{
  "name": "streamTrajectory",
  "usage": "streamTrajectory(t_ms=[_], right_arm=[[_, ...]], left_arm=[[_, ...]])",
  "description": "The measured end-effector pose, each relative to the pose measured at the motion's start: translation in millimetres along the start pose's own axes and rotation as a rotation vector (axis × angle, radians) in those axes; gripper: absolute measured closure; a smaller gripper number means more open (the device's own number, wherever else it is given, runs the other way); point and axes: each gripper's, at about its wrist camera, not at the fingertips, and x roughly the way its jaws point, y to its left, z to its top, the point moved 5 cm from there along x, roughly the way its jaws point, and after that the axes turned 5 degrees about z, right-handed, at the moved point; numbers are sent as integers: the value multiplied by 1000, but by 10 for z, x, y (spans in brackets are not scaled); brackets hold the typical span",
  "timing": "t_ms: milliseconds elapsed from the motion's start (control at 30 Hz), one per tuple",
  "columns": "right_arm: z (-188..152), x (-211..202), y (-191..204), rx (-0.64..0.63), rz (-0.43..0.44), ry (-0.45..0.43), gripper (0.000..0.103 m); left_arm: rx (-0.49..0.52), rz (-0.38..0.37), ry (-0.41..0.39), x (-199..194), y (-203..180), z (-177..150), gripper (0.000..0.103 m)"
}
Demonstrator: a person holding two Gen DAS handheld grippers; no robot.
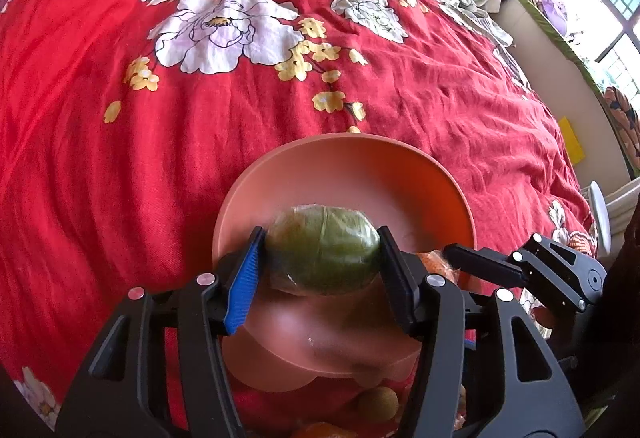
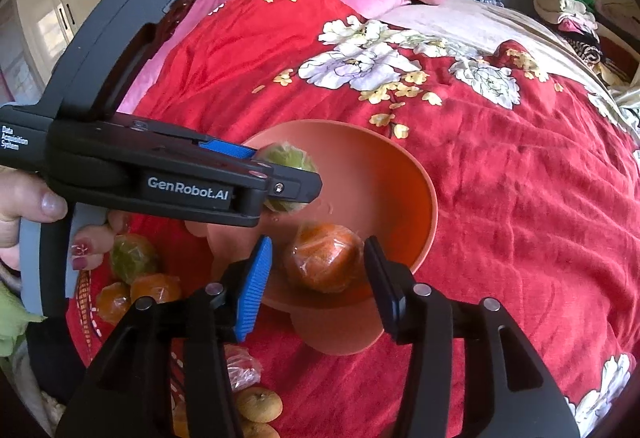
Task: Organize fruits
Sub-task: 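Carry the green fruit with the left tool while the right tool carries the orange into the pink bowl, then open both tools to release the fruits in the bowl and lift away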
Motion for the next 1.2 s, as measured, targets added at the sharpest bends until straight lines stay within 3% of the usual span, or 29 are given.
streamTrajectory(t_ms=[667, 1067, 1200], right_arm=[[4, -195, -27, 17, -2, -55, 39], [-7, -280, -123, 41, -55, -90, 12], [-12, -326, -155, 35, -98, -105, 10]], left_arm=[[-19, 44, -94, -314, 80, 56, 45], [-19, 55, -133, -453, 85, -32, 32], [-27, 59, -151, -527, 100, -70, 28]])
